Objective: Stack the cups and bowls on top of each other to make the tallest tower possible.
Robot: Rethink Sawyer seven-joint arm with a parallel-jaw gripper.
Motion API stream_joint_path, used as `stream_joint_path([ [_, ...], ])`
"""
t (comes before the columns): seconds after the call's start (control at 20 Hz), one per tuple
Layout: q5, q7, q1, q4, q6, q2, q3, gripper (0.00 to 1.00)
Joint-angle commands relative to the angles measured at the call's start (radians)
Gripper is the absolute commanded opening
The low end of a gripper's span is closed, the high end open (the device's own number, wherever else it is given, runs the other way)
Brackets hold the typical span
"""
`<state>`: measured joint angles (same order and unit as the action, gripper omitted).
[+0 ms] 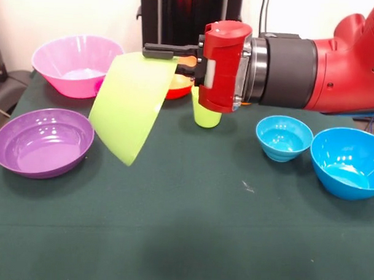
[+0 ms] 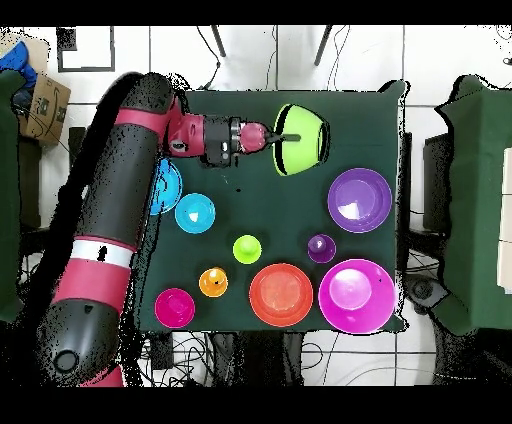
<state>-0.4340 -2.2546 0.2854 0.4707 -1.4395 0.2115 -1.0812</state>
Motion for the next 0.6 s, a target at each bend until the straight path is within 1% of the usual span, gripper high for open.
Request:
stream_joint_path([
  [0.05,0.028,-0.247,0.029,0.235,0.188,-0.075,0.146,0.00],
  [0.25,0.031,-0.248,0.037,0.288,0.242,-0.090,0.148,0.00],
  [0.6,0.036,-0.259,0.058,0.348,0.286,-0.096,0.138,0.00],
])
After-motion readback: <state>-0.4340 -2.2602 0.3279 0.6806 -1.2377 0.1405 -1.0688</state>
